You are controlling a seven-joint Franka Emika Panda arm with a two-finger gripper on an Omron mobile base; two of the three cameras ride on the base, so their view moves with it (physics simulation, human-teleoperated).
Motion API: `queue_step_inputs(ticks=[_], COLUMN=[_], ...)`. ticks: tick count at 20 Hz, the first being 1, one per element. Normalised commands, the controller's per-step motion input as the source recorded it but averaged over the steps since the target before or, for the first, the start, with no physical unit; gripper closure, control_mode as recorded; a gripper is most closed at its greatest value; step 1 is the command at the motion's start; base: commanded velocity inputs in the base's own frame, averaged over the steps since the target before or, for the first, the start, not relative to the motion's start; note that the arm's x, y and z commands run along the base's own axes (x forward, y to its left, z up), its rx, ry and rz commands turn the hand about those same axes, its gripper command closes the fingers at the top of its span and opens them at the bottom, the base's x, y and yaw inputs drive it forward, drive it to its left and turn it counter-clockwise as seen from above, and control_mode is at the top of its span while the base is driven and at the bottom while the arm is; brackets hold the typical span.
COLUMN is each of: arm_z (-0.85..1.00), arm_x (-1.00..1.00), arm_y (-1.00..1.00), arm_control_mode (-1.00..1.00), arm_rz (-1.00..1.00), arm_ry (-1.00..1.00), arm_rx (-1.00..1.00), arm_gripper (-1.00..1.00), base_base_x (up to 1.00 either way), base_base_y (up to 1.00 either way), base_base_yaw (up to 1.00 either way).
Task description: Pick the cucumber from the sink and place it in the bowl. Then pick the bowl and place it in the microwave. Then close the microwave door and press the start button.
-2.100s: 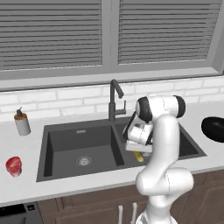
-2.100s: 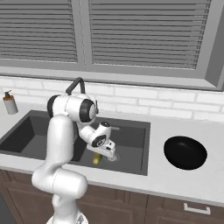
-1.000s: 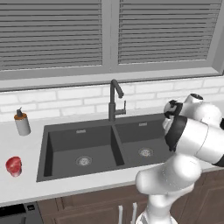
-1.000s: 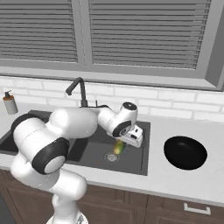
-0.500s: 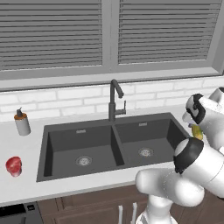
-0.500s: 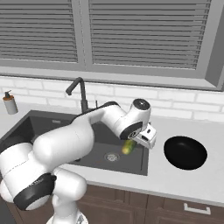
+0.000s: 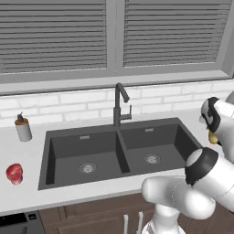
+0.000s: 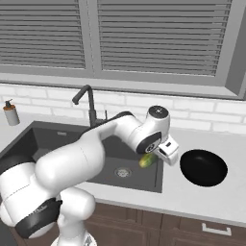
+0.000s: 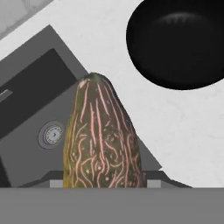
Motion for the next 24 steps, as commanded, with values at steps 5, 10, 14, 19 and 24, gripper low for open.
queue_step_inputs(ticks=[5, 10, 14, 19, 24], arm_z=[0.07, 0.00, 0.00, 0.00, 0.00], arm_x=[0.13, 0.27, 0.18, 0.02, 0.00], arm_y=[-0.30, -0.51, -0.51, -0.52, -0.49], arm_control_mode=[-1.00, -1.00, -1.00, -1.00, -1.00], arm_rz=[-0.23, -0.21, -0.20, -0.18, -0.18], arm_ry=[0.08, 0.05, 0.02, 0.00, 0.00], arm_rx=[0.00, 0.00, 0.00, 0.00, 0.00], arm_gripper=[1.00, 1.00, 1.00, 1.00, 1.00], base_base_x=[0.00, 0.00, 0.00, 0.00, 0.00], base_base_y=[0.00, 0.00, 0.00, 0.00, 0.00], base_base_yaw=[0.00, 0.00, 0.00, 0.00, 0.00])
